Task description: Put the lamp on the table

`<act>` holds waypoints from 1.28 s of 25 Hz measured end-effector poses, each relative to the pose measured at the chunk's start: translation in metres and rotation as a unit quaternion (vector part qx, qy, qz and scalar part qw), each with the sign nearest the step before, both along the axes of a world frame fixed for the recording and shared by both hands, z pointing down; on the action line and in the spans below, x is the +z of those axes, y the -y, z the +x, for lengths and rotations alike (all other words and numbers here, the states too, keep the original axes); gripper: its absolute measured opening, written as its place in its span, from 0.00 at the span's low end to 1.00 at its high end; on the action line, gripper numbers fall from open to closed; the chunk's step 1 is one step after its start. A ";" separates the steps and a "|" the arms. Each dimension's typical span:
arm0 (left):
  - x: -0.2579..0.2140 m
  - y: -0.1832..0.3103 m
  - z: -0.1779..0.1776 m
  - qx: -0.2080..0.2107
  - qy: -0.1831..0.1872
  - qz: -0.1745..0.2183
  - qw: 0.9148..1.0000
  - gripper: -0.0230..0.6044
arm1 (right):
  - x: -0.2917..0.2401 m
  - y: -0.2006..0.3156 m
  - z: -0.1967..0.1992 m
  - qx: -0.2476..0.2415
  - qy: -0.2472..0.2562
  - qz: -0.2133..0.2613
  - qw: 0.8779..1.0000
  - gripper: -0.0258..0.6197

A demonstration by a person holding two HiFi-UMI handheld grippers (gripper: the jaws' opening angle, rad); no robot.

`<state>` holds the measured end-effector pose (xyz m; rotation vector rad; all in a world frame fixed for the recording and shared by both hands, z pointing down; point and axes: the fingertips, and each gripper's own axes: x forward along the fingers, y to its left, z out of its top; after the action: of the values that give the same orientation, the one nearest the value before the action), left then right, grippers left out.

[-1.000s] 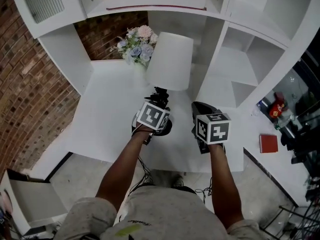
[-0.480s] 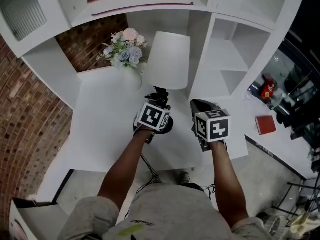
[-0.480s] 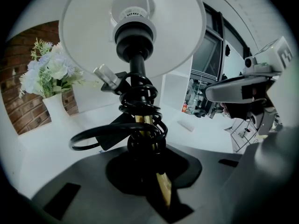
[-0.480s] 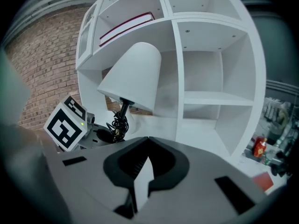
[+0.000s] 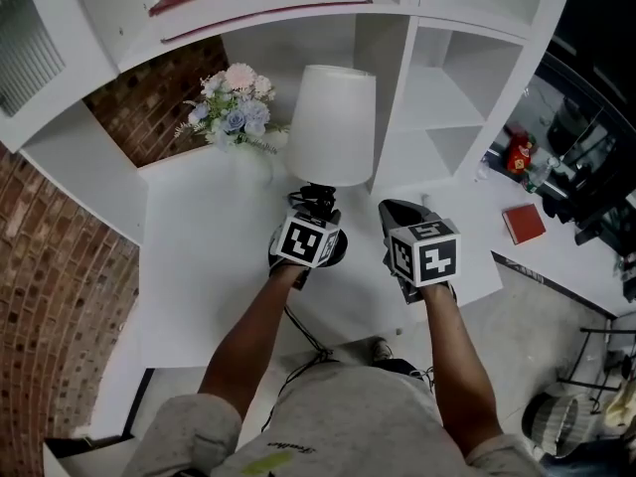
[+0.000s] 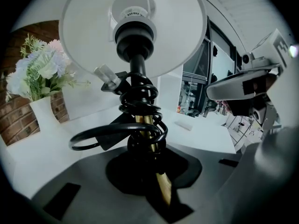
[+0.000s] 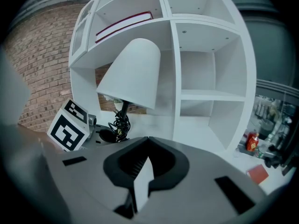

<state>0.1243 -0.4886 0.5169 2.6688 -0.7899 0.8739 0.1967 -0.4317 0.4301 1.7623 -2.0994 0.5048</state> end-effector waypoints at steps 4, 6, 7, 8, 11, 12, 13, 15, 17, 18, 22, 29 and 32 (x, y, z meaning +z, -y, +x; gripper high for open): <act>0.004 0.003 0.002 0.017 -0.011 0.010 1.000 0.16 | 0.004 0.000 -0.004 0.009 -0.006 -0.001 1.000 0.05; 0.006 0.001 0.003 0.026 -0.022 0.014 0.999 0.16 | 0.006 -0.002 -0.005 0.014 -0.009 -0.002 1.000 0.05; 0.007 0.000 0.005 0.031 -0.028 0.016 0.999 0.16 | 0.007 -0.003 -0.005 0.017 -0.011 -0.002 1.000 0.05; 0.008 0.000 0.006 0.035 -0.033 0.018 0.999 0.16 | 0.009 -0.004 -0.004 0.019 -0.012 -0.003 1.000 0.05; 0.012 0.003 0.008 0.044 -0.036 0.023 0.998 0.16 | 0.017 -0.005 -0.005 0.029 -0.008 -0.007 1.000 0.05; 0.014 0.004 0.007 0.045 -0.035 0.025 0.998 0.16 | 0.019 -0.005 -0.005 0.032 -0.006 -0.008 0.999 0.05; 0.015 0.005 0.007 0.046 -0.035 0.027 0.998 0.16 | 0.022 -0.005 -0.005 0.035 -0.005 -0.009 0.999 0.05; 0.018 0.007 0.007 0.049 -0.038 0.031 0.998 0.16 | 0.026 -0.005 -0.006 0.039 -0.003 -0.011 0.999 0.05; 0.020 0.010 0.007 0.050 -0.042 0.035 0.997 0.16 | 0.030 -0.005 -0.006 0.041 -0.002 -0.013 0.999 0.05; 0.021 0.011 0.007 0.051 -0.045 0.036 0.997 0.16 | 0.032 -0.004 -0.007 0.042 -0.003 -0.014 0.999 0.05; 0.021 0.016 0.008 0.050 -0.059 0.047 0.996 0.16 | 0.035 -0.003 -0.007 0.044 -0.005 -0.015 0.999 0.05; 0.024 0.021 0.010 0.056 -0.075 0.070 0.993 0.16 | 0.041 0.000 -0.003 0.047 -0.007 -0.015 0.999 0.05; 0.028 0.022 0.012 0.058 -0.081 0.076 0.992 0.16 | 0.044 0.001 -0.002 0.049 -0.009 -0.014 0.999 0.05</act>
<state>0.1361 -0.5102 0.5450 2.8990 -0.6959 0.6351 0.1947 -0.4324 0.4745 1.8524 -1.9912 0.5399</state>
